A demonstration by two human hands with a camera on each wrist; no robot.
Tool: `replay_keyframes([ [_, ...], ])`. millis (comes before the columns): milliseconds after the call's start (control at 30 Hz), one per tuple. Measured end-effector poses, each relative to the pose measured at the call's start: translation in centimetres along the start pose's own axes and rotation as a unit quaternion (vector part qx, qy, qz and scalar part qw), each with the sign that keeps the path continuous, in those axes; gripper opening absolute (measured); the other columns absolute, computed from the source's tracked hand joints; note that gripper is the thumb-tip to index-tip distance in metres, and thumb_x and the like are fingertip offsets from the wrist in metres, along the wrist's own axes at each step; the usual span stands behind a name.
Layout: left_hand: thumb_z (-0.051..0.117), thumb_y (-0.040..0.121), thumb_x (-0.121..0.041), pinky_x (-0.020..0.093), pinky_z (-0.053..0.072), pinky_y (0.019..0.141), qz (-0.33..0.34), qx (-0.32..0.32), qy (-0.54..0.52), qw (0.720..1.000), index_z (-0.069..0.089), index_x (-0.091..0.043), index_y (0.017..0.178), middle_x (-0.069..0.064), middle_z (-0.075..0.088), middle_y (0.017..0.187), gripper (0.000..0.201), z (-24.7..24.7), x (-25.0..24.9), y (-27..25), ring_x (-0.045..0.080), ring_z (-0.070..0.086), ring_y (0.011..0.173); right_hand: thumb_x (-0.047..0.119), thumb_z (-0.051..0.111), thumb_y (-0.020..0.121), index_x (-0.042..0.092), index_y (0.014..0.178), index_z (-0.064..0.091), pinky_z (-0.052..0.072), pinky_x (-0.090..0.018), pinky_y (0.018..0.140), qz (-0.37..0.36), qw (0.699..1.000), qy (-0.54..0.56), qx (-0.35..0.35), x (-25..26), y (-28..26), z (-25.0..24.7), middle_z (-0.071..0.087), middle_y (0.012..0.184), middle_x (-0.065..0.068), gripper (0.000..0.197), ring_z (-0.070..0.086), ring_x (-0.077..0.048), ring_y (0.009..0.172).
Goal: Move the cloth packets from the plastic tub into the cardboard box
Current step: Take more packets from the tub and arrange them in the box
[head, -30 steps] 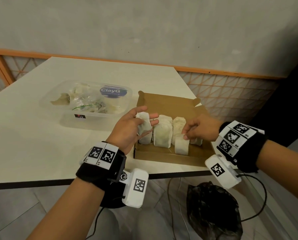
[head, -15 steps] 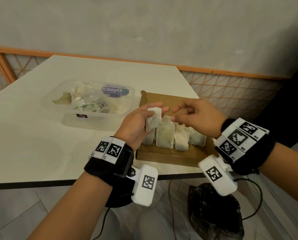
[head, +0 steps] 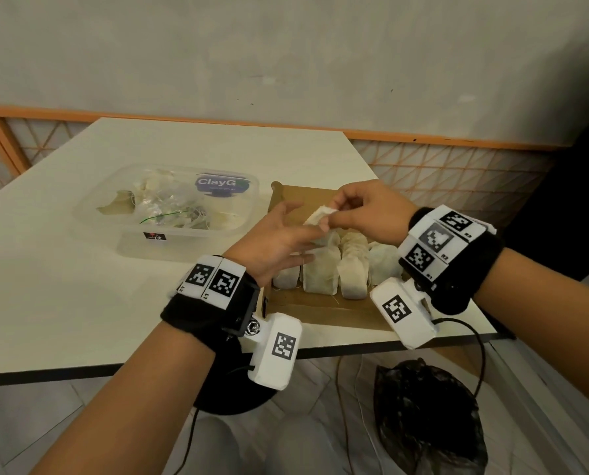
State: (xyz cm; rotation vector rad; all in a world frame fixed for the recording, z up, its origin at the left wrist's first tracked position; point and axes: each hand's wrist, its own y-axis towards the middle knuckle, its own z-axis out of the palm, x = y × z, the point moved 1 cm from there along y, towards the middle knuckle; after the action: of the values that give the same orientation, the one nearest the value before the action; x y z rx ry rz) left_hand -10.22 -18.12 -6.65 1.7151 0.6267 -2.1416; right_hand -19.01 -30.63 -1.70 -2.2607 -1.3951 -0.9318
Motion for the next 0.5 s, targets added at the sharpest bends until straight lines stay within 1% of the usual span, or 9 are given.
replay_keyframes([
  [33,0.07,0.083,-0.009,0.031,0.052,0.087,0.018,-0.028,0.042,0.999,0.046,-0.017,0.128,0.009,0.063,0.121,0.051,-0.1,0.0,0.1,0.021,0.065,0.105,0.014,0.072,0.077,0.015,0.077,0.062,0.044,-0.015,0.053,0.013,1.0,0.021,0.003,-0.2,0.0,-0.3,0.062,0.073,-0.001,0.009,0.054,-0.003,0.058],
  [100,0.073,0.079,-0.006,0.025,0.051,0.077,0.044,-0.068,0.078,0.994,0.062,-0.015,0.104,0.008,0.068,0.105,0.028,-0.5,0.0,0.2,0.016,0.065,0.092,0.01,0.072,0.077,0.011,0.081,0.062,0.041,-0.012,0.049,0.038,0.998,0.057,0.013,-0.6,-0.2,-0.6,0.063,0.073,-0.002,0.01,0.056,-0.006,0.06],
  [167,0.072,0.08,-0.007,0.024,0.049,0.074,0.051,-0.091,0.081,0.991,0.065,-0.016,0.088,0.005,0.069,0.09,0.014,-0.7,0.0,0.3,0.012,0.065,0.08,0.008,0.073,0.075,0.01,0.094,0.061,0.043,-0.014,0.052,0.038,0.997,0.071,0.02,-1.0,-0.4,-0.7,0.064,0.078,-0.007,0.022,0.056,-0.01,0.063],
  [233,0.069,0.084,-0.013,0.022,0.049,0.07,0.049,-0.095,0.084,0.991,0.067,-0.017,0.083,0.001,0.07,0.082,0.005,-0.5,-0.1,0.3,0.006,0.066,0.069,0.008,0.074,0.075,0.011,0.104,0.06,0.044,-0.016,0.059,0.021,0.997,0.072,0.027,-1.0,-0.6,-0.6,0.062,0.083,-0.011,0.033,0.056,-0.012,0.067],
  [267,0.068,0.086,-0.016,0.02,0.048,0.067,0.048,-0.093,0.088,0.991,0.068,-0.018,0.084,-0.001,0.07,0.081,0.002,-0.3,-0.1,0.2,0.005,0.065,0.065,0.007,0.073,0.076,0.01,0.104,0.061,0.044,-0.016,0.062,0.012,0.996,0.08,0.027,-1.0,-0.7,-0.6,0.062,0.081,-0.011,0.03,0.057,-0.01,0.067],
  [333,0.065,0.088,-0.024,0.019,0.047,0.065,0.045,-0.094,0.094,0.99,0.069,-0.019,0.084,-0.002,0.07,0.08,0.008,0.1,-0.1,0.1,0.005,0.065,0.064,0.006,0.069,0.08,0.005,0.097,0.066,0.042,-0.007,0.056,0.003,0.995,0.099,0.008,-1.0,-1.0,-0.9,0.062,0.072,-0.003,0.017,0.056,0.004,0.056],
  [400,0.062,0.091,-0.029,0.02,0.047,0.066,0.045,-0.101,0.089,0.99,0.07,-0.02,0.082,-0.004,0.071,0.081,0.014,0.3,0.0,-0.1,0.006,0.066,0.068,0.009,0.069,0.08,0.004,0.092,0.068,0.036,-0.002,0.048,0.0,0.996,0.089,-0.019,-1.2,-1.2,-1.4,0.06,0.066,0.005,0.012,0.052,0.01,0.047],
  [467,0.059,0.092,-0.029,0.022,0.047,0.068,0.069,-0.124,0.083,0.986,0.069,-0.021,0.078,-0.005,0.072,0.081,0.02,0.1,0.2,-0.3,0.007,0.067,0.072,0.013,0.07,0.08,0.005,0.089,0.07,0.039,-0.004,0.051,0.007,0.998,0.058,-0.018,-1.8,-1.3,-2.2,0.062,0.069,0.004,0.012,0.053,0.009,0.051],
  [500,0.059,0.092,-0.028,0.022,0.047,0.07,0.091,-0.143,0.08,0.982,0.069,-0.022,0.077,-0.007,0.072,0.081,0.019,-0.2,0.3,-0.5,0.006,0.067,0.074,0.016,0.07,0.08,0.005,0.088,0.07,0.043,-0.008,0.059,0.015,1.0,0.023,-0.006,-2.1,-1.5,-2.6,0.065,0.073,0.002,0.014,0.056,0.006,0.059],
])
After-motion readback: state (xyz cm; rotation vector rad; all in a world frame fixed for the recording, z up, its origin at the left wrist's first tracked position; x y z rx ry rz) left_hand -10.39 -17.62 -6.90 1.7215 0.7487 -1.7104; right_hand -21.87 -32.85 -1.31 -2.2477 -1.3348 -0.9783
